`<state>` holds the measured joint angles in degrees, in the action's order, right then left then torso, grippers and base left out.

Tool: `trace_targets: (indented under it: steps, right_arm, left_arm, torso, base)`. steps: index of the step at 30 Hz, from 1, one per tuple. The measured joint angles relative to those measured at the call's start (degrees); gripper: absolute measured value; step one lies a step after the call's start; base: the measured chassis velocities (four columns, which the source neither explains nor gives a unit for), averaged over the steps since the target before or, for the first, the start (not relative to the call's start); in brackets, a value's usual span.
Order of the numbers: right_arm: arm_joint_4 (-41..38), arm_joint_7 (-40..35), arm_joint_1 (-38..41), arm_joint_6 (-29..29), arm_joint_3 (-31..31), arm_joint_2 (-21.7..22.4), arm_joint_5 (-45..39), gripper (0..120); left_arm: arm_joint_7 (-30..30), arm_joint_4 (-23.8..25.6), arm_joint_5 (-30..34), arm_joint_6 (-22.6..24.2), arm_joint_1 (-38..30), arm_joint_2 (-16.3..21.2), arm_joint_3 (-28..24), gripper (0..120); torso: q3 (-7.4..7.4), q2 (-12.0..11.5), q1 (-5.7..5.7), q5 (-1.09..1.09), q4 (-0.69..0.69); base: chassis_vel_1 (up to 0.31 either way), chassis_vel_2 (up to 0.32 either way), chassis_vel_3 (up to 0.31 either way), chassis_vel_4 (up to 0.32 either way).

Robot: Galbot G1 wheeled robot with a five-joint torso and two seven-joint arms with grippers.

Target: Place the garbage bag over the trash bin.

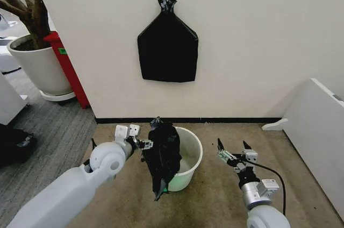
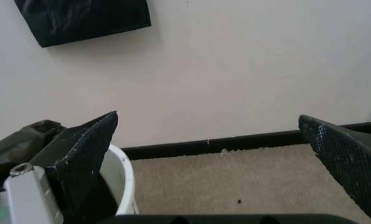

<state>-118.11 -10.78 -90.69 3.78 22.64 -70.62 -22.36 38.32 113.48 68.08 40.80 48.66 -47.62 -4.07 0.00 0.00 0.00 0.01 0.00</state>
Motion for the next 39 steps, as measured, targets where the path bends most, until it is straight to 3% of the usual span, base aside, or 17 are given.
trace_targets:
  steps: [23,39]
  right_arm:
    - [-0.54,-1.76,-0.32,0.03,-1.57,0.65,0.15,100]
    - [0.0,-2.54,-0.25,0.03,-2.2,1.0,-0.31,100]
  left_arm:
    - [4.51,-5.74,3.3,1.4,-2.49,-5.75,-3.17,100]
    - [4.47,-9.81,3.76,1.41,-2.87,-8.76,-3.37,99]
  torso:
    - [0.0,0.0,0.0,0.0,0.0]
    - [0.0,0.0,0.0,0.0,0.0]
  base:
    - [0.0,0.0,0.0,0.0]
    - [0.0,0.0,0.0,0.0]
